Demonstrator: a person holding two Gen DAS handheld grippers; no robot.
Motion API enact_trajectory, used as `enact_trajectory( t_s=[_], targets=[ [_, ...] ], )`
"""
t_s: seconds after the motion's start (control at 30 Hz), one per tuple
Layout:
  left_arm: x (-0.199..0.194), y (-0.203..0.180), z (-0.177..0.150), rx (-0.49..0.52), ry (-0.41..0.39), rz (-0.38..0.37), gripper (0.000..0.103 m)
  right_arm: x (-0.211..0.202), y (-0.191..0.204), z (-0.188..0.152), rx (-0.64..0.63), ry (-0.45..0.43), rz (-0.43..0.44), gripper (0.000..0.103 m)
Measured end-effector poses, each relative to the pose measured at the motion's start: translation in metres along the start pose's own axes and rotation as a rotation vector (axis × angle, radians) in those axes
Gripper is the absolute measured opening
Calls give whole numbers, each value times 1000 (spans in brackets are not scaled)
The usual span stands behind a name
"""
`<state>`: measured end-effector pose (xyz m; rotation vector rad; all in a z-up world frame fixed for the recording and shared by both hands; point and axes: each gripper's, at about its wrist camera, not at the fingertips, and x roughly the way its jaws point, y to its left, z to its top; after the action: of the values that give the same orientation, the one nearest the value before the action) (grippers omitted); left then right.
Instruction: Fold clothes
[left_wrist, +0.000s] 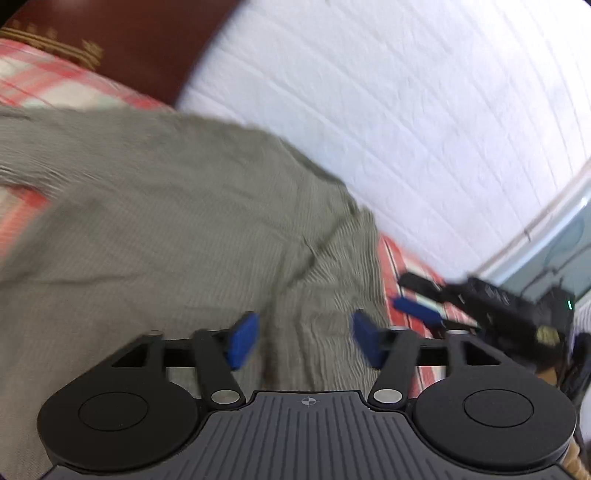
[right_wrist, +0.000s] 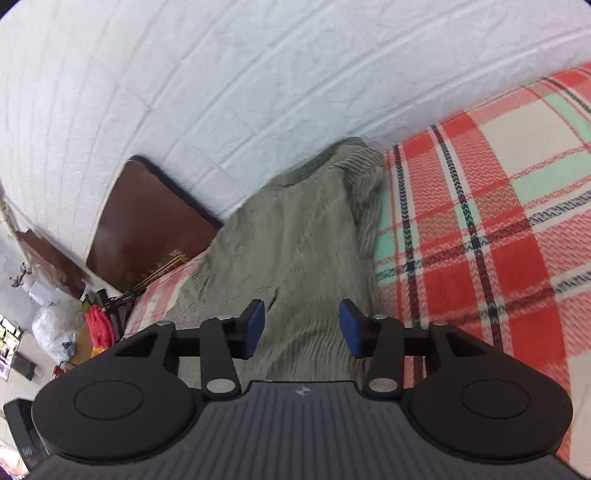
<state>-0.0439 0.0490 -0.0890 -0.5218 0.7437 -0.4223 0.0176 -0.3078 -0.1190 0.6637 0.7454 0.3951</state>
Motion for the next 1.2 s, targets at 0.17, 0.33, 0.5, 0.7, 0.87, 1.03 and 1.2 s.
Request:
enact_trajectory(
  t_s=[0.17, 0.33, 0.5, 0.7, 0.87, 1.03, 1.2],
  targets=[
    [-41, 1, -33, 45, 42, -31, 80, -41, 12, -49, 2, 21, 81, 57],
    [-48, 3, -77, 39, 100, -22, 80, -70, 8, -105, 39, 2, 129, 55],
    [-50, 8, -95, 16, 115, -23, 81, -80, 1, -140, 32, 1, 9, 53],
    [-55, 9, -96, 10, 109, -19, 81, -95, -18, -148, 111, -32, 19, 48],
    [-58, 9, -97, 5, 104, -16, 81, -99, -5, -143, 86, 15, 12, 71],
    [-91, 13, -85, 33, 19, 33, 82, -132, 41, -120, -55, 19, -18, 75],
    [-130, 31, -67, 45, -123, 152, 86, -145, 130, -78, -339, 10, -81, 90]
  ],
)
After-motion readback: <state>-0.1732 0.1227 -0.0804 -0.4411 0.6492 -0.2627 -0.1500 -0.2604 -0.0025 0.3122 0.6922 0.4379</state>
